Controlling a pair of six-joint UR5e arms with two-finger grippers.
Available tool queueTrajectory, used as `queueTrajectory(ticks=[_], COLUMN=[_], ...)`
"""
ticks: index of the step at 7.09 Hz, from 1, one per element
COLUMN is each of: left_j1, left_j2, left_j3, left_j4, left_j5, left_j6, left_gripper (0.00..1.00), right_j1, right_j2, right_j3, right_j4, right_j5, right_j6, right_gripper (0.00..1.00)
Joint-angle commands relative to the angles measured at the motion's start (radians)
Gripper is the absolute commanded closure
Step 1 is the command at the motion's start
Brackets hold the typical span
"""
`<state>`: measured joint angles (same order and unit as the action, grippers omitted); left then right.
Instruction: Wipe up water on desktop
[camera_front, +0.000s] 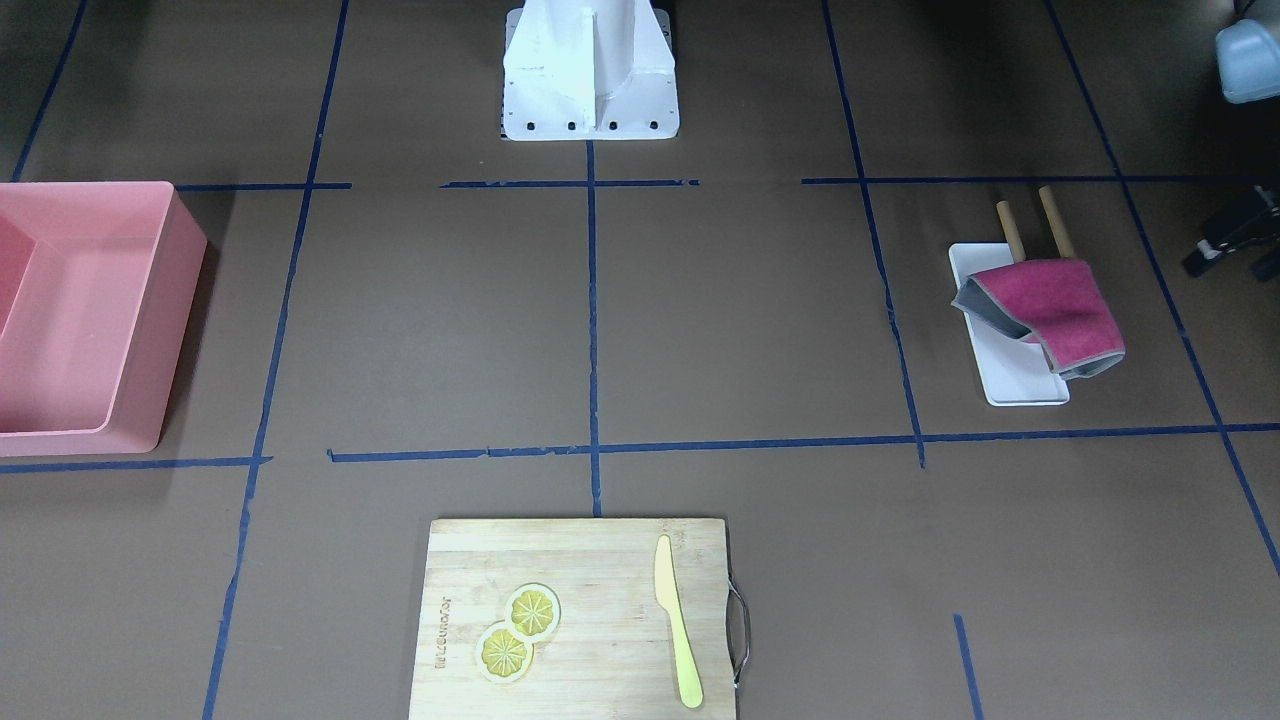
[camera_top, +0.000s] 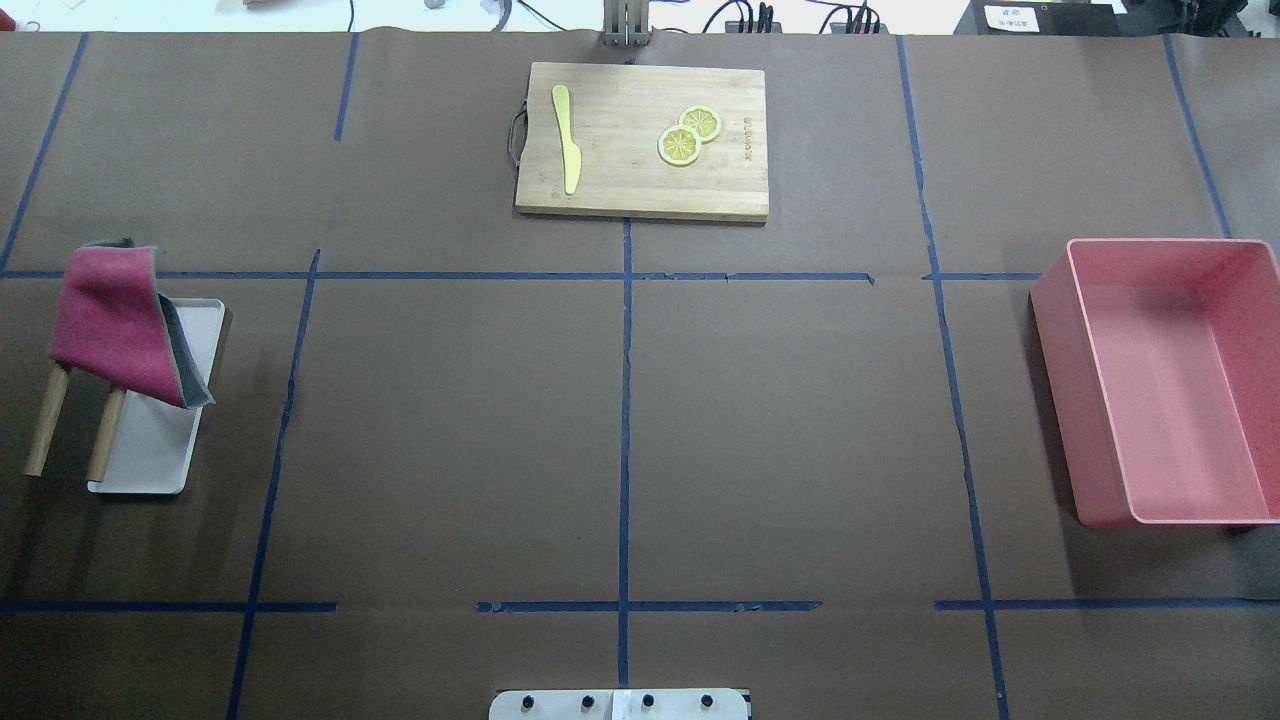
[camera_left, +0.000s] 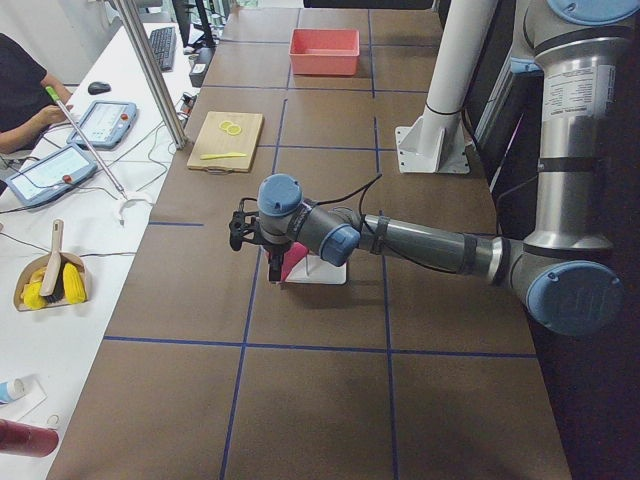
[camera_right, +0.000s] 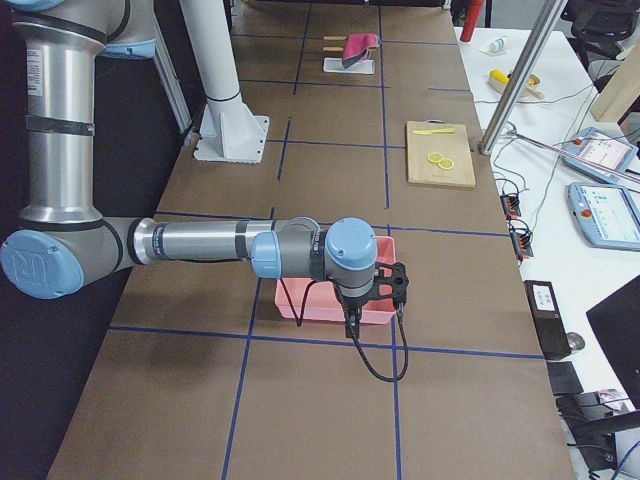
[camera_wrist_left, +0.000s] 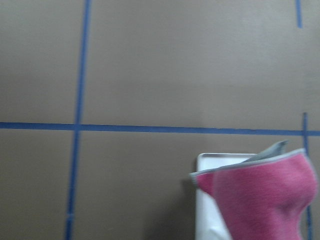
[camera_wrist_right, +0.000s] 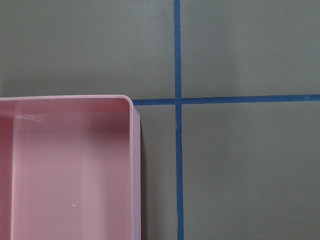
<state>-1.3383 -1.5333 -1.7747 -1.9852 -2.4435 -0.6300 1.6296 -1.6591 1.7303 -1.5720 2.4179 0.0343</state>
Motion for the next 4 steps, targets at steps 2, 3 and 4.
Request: queueTrajectory(ticks=[2,3,4], left_j1=[0.08,0.097,0.105], left_j2=[-0.068,-0.083,-0.087], left_j3=[0.049,0.084,0.095], left_j4=[-0.055,-0.057,-0.058], left_j5=[-0.002,-0.003,-0.003], left_j6=[-0.079,-0.076,-0.073], left_gripper=[0.0,0.02,0.05], right_j1=[0.0,0.0,0.0], right_j2=[0.001,0.004,0.004], right_j3=[-0.005,-0.011,-0.012], right_j4=[0.0,0.0,0.0], right_j5=[0.003,0.003,0.004], right_j6=[0.001,0.001,0.001], right_gripper=[0.0,0.0,0.0])
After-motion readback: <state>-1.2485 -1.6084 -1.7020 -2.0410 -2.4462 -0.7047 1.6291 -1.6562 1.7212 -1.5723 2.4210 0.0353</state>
